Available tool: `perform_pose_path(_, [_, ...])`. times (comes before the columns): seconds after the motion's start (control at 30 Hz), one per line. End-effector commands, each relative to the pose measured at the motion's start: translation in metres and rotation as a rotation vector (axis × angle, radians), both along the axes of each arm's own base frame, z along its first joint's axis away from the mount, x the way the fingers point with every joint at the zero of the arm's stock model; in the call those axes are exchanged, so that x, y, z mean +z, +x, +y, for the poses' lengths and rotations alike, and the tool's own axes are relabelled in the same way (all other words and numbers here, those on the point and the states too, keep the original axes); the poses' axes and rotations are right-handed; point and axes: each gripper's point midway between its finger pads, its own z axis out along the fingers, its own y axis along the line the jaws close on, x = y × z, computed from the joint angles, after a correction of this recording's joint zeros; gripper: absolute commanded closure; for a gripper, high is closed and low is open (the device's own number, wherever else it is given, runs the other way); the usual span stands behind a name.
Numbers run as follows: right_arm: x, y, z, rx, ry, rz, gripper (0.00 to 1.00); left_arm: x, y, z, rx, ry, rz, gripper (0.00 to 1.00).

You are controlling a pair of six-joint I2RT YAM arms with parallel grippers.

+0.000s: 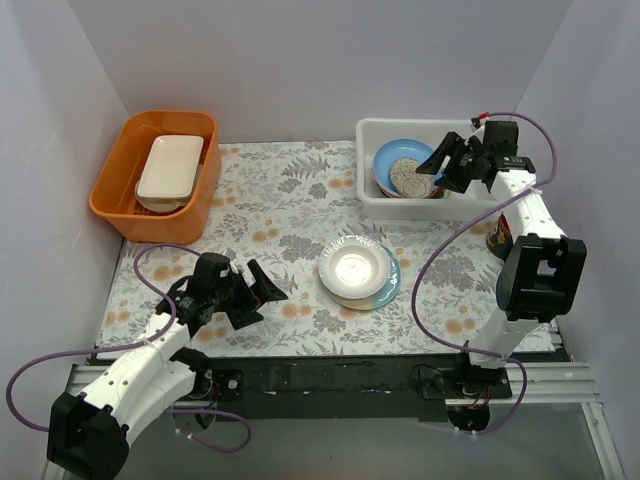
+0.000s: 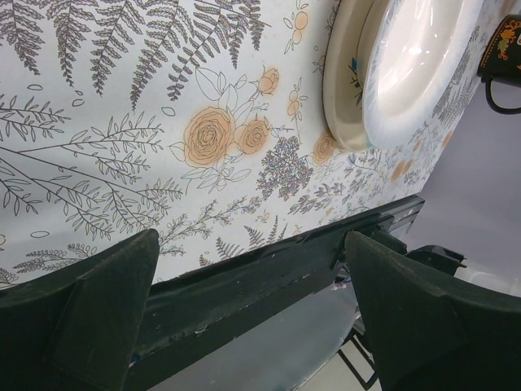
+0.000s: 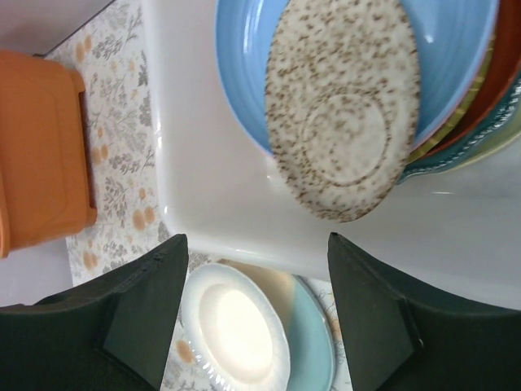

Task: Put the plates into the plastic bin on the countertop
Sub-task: Pick up the plate at the center of the board.

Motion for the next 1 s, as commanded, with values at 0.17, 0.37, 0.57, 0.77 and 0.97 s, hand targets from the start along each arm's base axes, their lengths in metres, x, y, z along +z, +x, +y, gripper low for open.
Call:
perform_pose_path(0.17, [0.048,-0.044,0.061,0.19,0.032,-0.086,0.24,0.003,0.0,-0.001,-0.005,-0.005,-0.018,0.02])
perform_pose_path(0.37, [0.031,-0.087,0.099,0.283,0.061,-0.053,0.24,0.003,-0.002,0.0,-0.005,-0.007,-0.013,0.02])
perform_pose_path(0.57, [0.004,-0.122,0.113,0.321,0.07,-0.007,0.24,0.003,-0.003,0.0,-0.001,-0.007,-0.013,0.02])
perform_pose_path(0.77, [-0.026,-0.155,0.115,0.331,0.074,0.04,0.24,0.004,-0.001,0.001,0.005,-0.003,-0.021,0.02])
perform_pose_path(0.97, [-0.045,-0.18,0.111,0.335,0.08,0.07,0.24,0.011,0.009,0.003,0.006,0.033,-0.059,0.02])
